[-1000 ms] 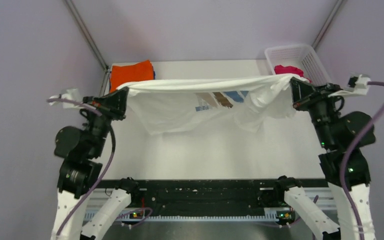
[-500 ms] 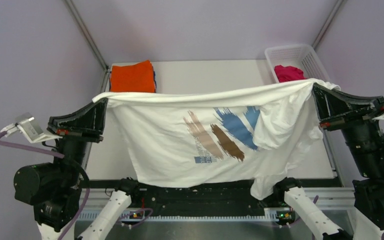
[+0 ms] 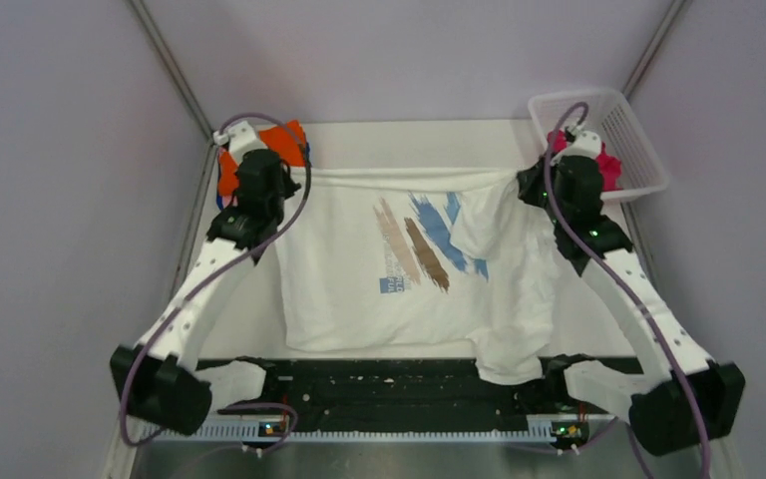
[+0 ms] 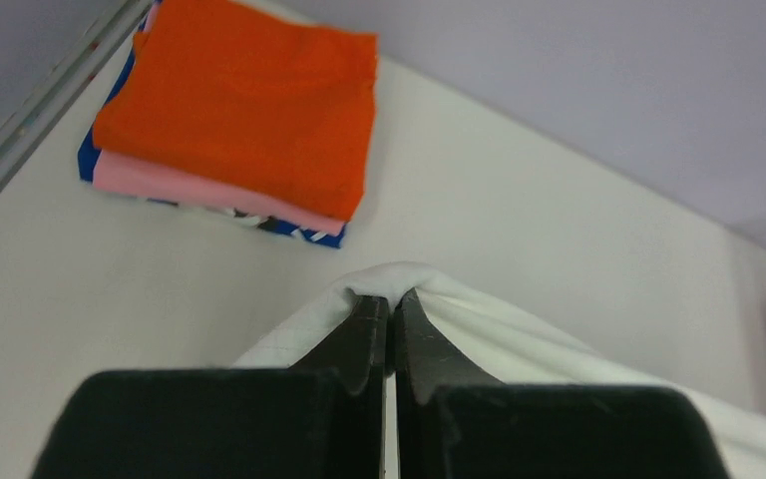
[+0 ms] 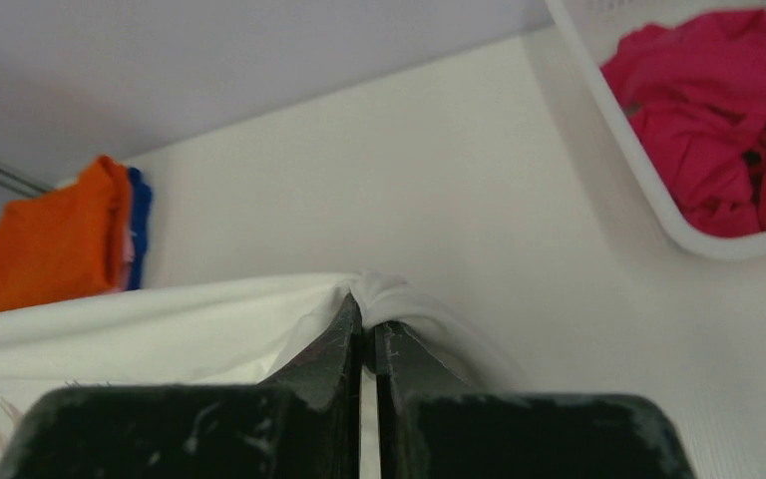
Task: Fold and stack the t-shirts
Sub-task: Flatten out the tshirt
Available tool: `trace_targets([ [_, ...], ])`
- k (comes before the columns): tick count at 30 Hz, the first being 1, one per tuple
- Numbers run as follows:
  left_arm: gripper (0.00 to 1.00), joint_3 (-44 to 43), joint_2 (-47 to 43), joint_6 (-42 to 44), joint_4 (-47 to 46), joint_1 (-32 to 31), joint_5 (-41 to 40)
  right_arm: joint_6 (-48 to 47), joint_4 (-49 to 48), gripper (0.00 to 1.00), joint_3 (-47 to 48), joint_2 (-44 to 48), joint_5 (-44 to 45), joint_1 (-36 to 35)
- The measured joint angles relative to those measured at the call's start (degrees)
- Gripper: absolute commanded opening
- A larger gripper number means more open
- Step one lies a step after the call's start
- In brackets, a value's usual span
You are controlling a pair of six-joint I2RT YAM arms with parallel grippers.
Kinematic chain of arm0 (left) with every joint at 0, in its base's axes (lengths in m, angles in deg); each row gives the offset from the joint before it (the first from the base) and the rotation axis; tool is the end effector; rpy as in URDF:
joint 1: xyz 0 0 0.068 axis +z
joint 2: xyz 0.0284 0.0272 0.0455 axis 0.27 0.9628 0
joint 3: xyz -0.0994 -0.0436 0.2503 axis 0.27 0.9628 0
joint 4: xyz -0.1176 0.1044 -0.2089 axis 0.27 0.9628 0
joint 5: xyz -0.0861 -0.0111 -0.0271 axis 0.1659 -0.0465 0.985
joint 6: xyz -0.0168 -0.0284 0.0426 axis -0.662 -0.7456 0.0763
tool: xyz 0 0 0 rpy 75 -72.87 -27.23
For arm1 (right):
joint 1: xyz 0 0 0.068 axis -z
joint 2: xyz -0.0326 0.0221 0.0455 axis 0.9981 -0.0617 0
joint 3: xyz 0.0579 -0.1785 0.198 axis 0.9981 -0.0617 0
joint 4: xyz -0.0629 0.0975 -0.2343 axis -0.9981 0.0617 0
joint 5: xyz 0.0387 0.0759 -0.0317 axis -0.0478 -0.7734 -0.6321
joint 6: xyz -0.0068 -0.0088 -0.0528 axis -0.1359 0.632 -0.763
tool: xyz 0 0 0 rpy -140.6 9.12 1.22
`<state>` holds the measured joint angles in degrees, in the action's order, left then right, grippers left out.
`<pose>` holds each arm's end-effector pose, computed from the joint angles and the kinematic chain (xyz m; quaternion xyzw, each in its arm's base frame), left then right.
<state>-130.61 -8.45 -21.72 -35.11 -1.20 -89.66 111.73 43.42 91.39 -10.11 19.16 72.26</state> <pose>0.2398 -0.0566 0.3851 -0.2193 0.7576 -0.0665 0.6112 0.2293 0.0522 0.3715 0.1147 0.7729 0.1437 0.6074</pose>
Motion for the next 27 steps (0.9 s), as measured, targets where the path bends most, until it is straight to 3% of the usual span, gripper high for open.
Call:
trace_targets([
  [5, 0.00, -4.1, 26.8, -1.6, -0.9, 4.4, -2.1, 1.4, -8.9, 0.00, -1.3, -20.7, 0.1, 0.4],
  [6, 0.06, -6.6, 32.3, -1.9, -0.5, 5.4, -1.8, 1.8, -10.6, 0.00, -0.6, -24.6, -0.2, 0.5],
  [7, 0.17, -9.4, 37.2, -2.0, 0.0, 6.3, -1.0, 2.0, -12.1, 0.00, 0.8, -29.0, -0.4, 0.7],
  [8, 0.35, -12.5, 41.9, -2.1, 0.0, 7.2, -0.2, 2.3, -13.9, 0.00, 3.4, -34.7, -0.5, 1.0],
  [9, 0.47, -15.3, 45.2, -2.2, 0.2, 7.7, 0.5, 2.5, -15.4, 0.06, 6.0, -39.5, -0.5, 1.2],
  [10, 0.54, -17.7, 47.8, -1.9, 0.3, 8.1, 1.1, 2.8, -16.3, 0.21, 8.1, -42.8, -0.5, 1.4],
  [11, 0.68, -20.6, 50.3, -2.0, 0.7, 8.4, 1.7, 3.0, -17.0, 0.29, 11.2, -46.9, -0.4, 1.6],
  [12, 0.88, -23.4, 52.3, -2.0, 0.9, 8.7, 2.4, 3.3, -17.4, 0.41, 14.7, -51.0, -0.4, 1.9],
  [13, 0.97, -26.4, 54.1, -2.1, 1.3, 8.9, 3.1, 3.7, -17.7, 0.52, 17.5, -54.1, -0.4, 2.2],
  [17, 0.99, -33.4, 56.2, -1.5, 1.5, 9.2, 6.8, 4.3, -16.8, 0.96, 25.0, -59.6, -0.3, 3.2],
  [22, 0.99, -31.5, 51.3, -0.5, 1.4, 9.1, 14.6, 1.5, -15.8, 0.99, 25.6, -55.6, -2.1, 3.8],
  [27, 0.99, -18.1, 35.3, -1.2, 2.6, 6.3, 20.6, 1.4, -15.4, 0.99, 7.7, -36.1, -7.0, 3.8],
])
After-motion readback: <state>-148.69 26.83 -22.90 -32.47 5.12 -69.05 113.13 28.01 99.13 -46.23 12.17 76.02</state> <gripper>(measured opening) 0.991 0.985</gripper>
